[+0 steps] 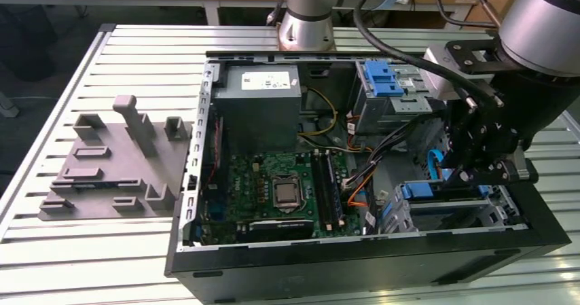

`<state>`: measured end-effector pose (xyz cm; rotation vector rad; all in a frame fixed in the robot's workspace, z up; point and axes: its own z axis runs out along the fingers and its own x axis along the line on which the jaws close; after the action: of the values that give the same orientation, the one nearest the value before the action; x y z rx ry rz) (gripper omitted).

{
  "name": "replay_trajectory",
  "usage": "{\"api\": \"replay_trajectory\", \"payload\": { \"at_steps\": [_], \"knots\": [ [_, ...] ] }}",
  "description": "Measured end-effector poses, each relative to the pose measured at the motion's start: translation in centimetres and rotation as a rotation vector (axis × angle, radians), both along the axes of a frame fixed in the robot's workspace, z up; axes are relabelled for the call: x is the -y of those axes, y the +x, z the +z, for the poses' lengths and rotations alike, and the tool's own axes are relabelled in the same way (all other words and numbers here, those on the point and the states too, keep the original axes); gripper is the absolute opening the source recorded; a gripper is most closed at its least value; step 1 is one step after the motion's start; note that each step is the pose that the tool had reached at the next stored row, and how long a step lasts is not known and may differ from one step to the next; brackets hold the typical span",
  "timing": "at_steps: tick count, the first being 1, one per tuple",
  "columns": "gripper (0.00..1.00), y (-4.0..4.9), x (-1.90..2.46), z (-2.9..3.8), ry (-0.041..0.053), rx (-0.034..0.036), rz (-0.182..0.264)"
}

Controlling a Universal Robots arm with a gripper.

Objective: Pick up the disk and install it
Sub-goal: 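Insert the second disk wire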

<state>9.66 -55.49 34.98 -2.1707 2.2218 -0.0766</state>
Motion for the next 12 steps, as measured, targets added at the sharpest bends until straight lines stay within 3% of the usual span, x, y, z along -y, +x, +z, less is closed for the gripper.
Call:
{"api": "replay_trajectory", "payload": {
  "at_steps": [4,6,12],
  "knots": [
    [0.24,0.0,0.0,0.26,0.0001,-0.0005,0.0],
    [0.12,0.0,0.0,0.34,0.0001,-0.0007,0.0],
    [0.11,0.0,0.0,0.58,0.0001,-0.0012,0.0]
  ]
}}
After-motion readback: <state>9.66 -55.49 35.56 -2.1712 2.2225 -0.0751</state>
